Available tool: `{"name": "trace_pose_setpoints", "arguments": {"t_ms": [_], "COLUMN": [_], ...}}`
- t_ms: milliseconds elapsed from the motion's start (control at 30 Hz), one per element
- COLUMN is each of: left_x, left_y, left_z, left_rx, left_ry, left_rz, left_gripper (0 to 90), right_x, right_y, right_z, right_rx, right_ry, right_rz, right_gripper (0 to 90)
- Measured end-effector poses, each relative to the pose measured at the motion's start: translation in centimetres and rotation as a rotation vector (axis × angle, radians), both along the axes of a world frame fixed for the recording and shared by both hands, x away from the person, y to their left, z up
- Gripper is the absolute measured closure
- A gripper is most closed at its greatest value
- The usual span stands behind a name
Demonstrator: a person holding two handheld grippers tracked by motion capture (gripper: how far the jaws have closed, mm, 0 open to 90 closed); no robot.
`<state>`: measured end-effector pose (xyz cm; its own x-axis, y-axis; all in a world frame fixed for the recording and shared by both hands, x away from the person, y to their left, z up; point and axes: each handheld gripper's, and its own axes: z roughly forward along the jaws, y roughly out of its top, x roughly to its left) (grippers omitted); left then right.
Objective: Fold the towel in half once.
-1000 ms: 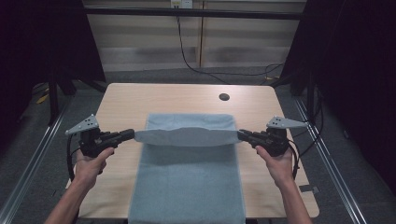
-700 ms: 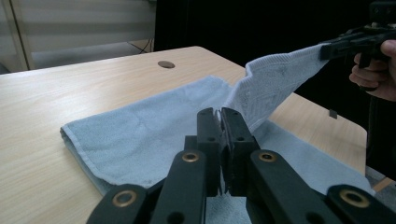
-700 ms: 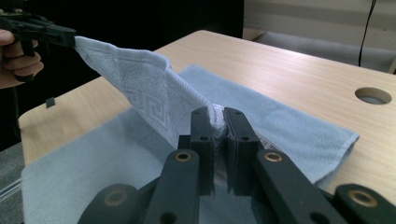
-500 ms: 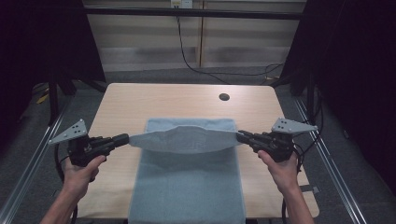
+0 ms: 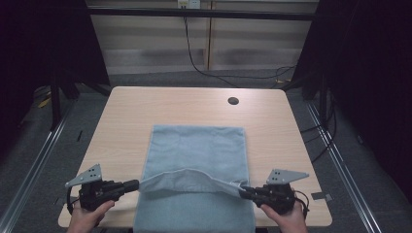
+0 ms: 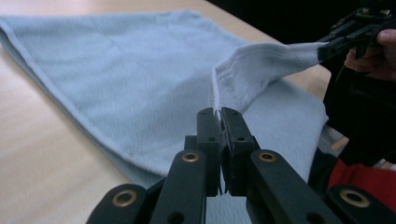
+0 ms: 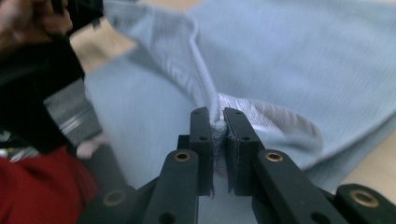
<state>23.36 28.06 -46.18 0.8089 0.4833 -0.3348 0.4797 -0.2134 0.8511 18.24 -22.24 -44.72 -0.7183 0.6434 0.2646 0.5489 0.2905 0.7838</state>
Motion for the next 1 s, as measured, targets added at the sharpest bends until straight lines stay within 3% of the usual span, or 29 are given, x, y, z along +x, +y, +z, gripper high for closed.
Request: {"name": "trace_pose_setpoints", "arguments": {"t_ms": [100, 267, 333, 467, 500, 667, 933, 967, 1000], "left_x": [-0.7, -1.0, -0.7, 0.0, 0.3, 3.4, 9.9, 9.9, 11.2], "left_y": [0.5, 0.7, 0.5, 0.0, -0.4, -2.8, -5.3, -5.3, -5.6], "left_z": [-0.6, -1.1, -0.8, -0.1, -0.1, -0.7, -2.3, -2.3, -2.6], "left_rx": [0.016, 0.016, 0.000, 0.008, 0.002, 0.068, 0.157, 0.157, 0.166], "left_ry": [0.016, 0.016, 0.015, -0.005, 0.002, 0.029, 0.102, 0.102, 0.096], "left_rz": [-0.004, -0.037, -0.048, -0.057, -0.060, -0.081, -0.010, -0.010, 0.022], "left_gripper": [87.1, 85.3, 82.2, 80.5, 78.2, 76.2, 67.6, 66.3, 65.9], "right_x": [-1.3, -2.6, -2.5, -1.6, -1.2, 1.8, 8.4, 9.2, 10.0], "right_y": [-0.6, -1.7, -1.8, -1.7, -1.5, 0.2, 2.3, 2.5, 2.7], "right_z": [-1.1, -2.3, -2.2, -1.4, -1.3, -1.6, -2.6, -2.8, -3.0], "right_rx": [-0.011, 0.009, 0.022, 0.035, 0.030, -0.004, -0.059, -0.063, -0.069], "right_ry": [0.019, 0.073, 0.068, 0.034, 0.032, 0.018, 0.031, 0.034, 0.039], "right_rz": [-0.009, -0.002, -0.006, -0.008, -0.005, 0.012, 0.011, 0.011, 0.002], "right_gripper": [80.8, 65.9, 66.5, 63.8, 63.3, 60.1, 58.1, 57.8, 56.7]}}
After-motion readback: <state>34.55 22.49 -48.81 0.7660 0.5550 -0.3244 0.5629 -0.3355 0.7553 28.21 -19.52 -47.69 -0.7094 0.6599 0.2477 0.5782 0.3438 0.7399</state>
